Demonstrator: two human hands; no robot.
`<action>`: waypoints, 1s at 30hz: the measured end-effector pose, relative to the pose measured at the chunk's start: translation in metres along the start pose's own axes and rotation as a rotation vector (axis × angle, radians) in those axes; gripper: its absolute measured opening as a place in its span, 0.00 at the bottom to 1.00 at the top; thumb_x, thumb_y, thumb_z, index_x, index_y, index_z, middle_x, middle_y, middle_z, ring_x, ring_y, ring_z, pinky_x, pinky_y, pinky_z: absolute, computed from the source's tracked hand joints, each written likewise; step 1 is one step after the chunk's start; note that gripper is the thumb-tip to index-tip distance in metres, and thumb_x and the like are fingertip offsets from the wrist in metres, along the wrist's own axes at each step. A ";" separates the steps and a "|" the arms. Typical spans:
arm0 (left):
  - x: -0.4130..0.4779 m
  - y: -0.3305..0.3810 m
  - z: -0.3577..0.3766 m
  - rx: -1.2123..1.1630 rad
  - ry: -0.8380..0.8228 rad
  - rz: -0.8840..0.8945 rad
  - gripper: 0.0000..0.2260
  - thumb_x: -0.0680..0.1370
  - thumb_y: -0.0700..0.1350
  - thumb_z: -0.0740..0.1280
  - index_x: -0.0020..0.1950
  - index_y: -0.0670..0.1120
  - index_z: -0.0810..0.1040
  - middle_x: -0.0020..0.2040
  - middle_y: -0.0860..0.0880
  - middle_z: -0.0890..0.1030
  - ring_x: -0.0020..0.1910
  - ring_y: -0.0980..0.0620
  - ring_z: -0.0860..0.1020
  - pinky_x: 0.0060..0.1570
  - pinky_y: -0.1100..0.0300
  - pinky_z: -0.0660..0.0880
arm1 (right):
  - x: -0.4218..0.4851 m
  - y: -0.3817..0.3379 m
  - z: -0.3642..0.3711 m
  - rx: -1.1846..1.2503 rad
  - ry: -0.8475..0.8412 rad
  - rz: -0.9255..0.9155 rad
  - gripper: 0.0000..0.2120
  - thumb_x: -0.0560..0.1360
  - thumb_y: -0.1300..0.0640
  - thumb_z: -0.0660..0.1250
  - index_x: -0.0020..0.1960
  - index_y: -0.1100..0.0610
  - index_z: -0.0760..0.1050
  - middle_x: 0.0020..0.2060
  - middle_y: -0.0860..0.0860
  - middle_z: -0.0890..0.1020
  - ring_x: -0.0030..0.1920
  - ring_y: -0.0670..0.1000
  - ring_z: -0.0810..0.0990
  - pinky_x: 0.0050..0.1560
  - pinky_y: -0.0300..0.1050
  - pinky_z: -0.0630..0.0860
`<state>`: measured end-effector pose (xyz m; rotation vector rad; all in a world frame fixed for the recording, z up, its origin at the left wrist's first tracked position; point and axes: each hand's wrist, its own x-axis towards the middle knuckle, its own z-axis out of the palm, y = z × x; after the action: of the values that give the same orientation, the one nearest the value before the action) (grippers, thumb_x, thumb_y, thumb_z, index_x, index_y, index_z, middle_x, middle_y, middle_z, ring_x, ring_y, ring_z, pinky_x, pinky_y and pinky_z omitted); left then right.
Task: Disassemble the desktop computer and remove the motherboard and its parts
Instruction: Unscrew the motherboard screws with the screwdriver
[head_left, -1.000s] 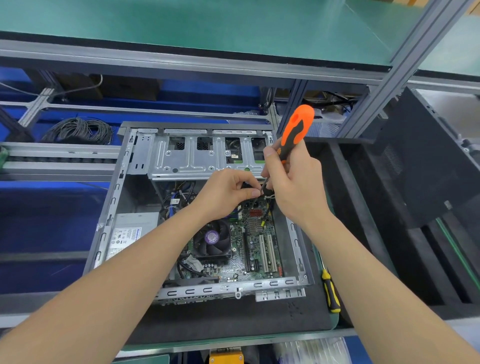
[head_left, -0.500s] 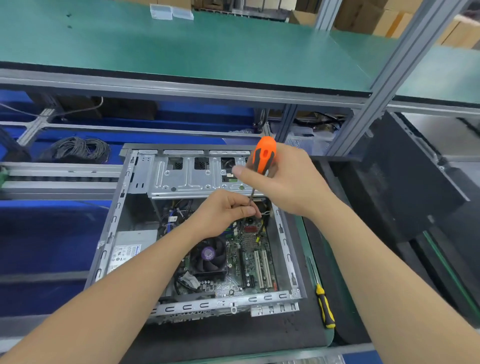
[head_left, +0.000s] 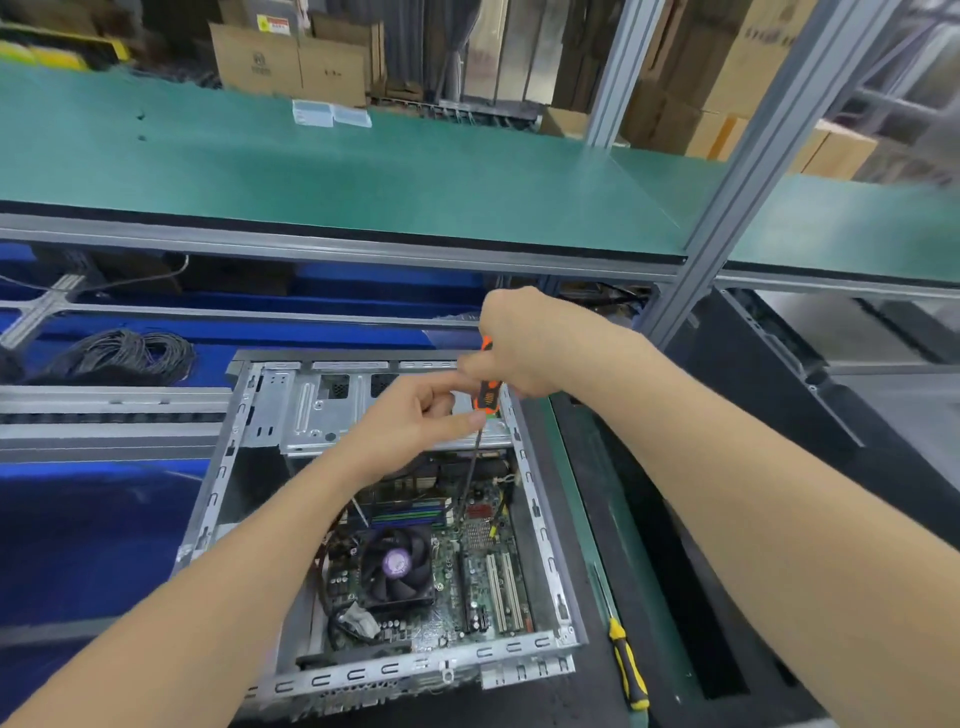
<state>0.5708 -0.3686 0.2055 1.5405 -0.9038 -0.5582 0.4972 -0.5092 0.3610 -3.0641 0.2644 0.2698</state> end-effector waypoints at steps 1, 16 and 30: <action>0.003 0.006 -0.003 0.008 -0.022 0.026 0.14 0.78 0.54 0.74 0.63 0.54 0.83 0.31 0.53 0.56 0.31 0.50 0.56 0.36 0.55 0.54 | 0.001 0.002 -0.003 -0.046 -0.032 -0.021 0.17 0.80 0.47 0.68 0.37 0.52 0.69 0.35 0.49 0.77 0.34 0.50 0.75 0.37 0.43 0.75; 0.006 0.028 0.002 0.045 -0.263 0.064 0.16 0.79 0.48 0.74 0.49 0.34 0.76 0.41 0.52 0.83 0.52 0.59 0.83 0.59 0.57 0.78 | -0.015 -0.004 -0.011 -0.313 -0.189 -0.562 0.15 0.70 0.68 0.70 0.51 0.51 0.76 0.46 0.47 0.74 0.45 0.51 0.76 0.41 0.47 0.74; 0.004 0.027 0.025 0.088 -0.076 0.000 0.07 0.78 0.57 0.73 0.41 0.59 0.83 0.28 0.57 0.63 0.29 0.52 0.61 0.36 0.54 0.58 | -0.020 -0.029 0.003 -0.359 -0.035 0.007 0.12 0.85 0.51 0.58 0.56 0.59 0.75 0.36 0.52 0.68 0.31 0.51 0.68 0.29 0.45 0.65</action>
<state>0.5472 -0.3865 0.2280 1.6071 -0.9979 -0.5867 0.4829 -0.4774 0.3629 -3.4068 0.2489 0.4122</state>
